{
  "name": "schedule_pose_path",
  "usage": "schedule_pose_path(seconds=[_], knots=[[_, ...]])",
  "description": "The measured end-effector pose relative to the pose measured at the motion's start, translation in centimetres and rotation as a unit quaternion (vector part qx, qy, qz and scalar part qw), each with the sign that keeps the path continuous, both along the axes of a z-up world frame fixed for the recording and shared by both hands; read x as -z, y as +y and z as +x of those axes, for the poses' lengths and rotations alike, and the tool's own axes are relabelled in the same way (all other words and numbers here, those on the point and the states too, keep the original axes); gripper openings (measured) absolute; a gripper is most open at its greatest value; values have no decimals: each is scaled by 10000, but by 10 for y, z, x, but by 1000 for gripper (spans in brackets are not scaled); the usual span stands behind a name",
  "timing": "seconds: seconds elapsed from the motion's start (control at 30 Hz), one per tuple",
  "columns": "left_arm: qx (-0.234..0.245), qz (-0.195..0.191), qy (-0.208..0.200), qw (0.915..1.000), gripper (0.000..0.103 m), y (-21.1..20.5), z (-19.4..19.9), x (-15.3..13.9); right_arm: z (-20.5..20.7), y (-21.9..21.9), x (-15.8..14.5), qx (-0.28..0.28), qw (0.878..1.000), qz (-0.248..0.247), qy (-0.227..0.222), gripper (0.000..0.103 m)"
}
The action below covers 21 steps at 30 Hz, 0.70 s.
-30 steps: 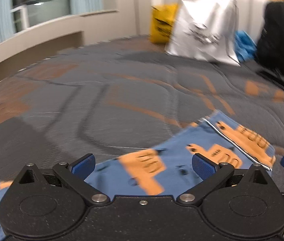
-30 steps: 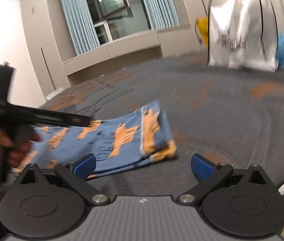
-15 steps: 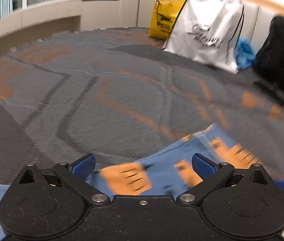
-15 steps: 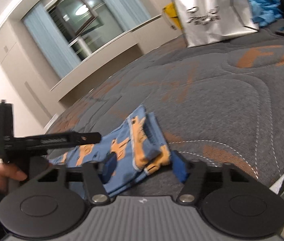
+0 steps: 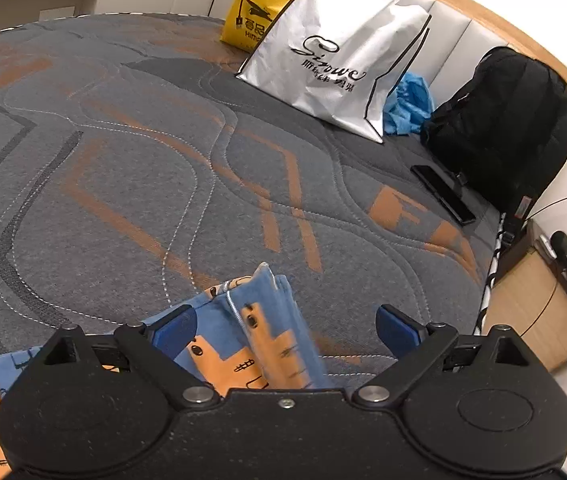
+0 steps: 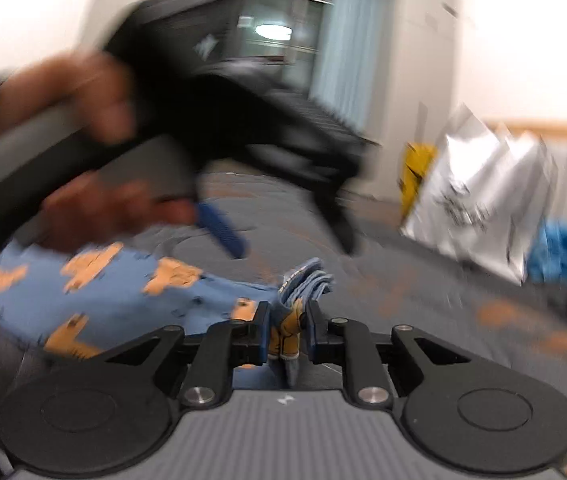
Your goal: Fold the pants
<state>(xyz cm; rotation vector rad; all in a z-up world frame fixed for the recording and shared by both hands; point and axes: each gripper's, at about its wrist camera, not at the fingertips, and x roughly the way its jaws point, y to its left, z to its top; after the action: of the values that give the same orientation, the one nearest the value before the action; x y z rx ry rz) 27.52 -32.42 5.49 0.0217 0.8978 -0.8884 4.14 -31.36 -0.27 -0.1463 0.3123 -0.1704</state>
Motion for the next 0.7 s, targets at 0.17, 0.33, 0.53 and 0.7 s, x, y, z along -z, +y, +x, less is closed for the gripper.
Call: schedule_pose_path(seconds=[0.17,0.33,0.53,0.7], knots=[[-226,299,63,9993,65,7,5,8,3,36,5,-315,9974,-636,86,19],[-480,151,418,9979,17,26,14,22,3,49,6,-400,9960,-791,116,19],[-654,-194,596,9959,12,43,16,21,2,50,8,-248,9954,-925,95,49],[-712,-366,542,9953,12,56,10,9,1,58,11,-217,9928,-1179,69,38]])
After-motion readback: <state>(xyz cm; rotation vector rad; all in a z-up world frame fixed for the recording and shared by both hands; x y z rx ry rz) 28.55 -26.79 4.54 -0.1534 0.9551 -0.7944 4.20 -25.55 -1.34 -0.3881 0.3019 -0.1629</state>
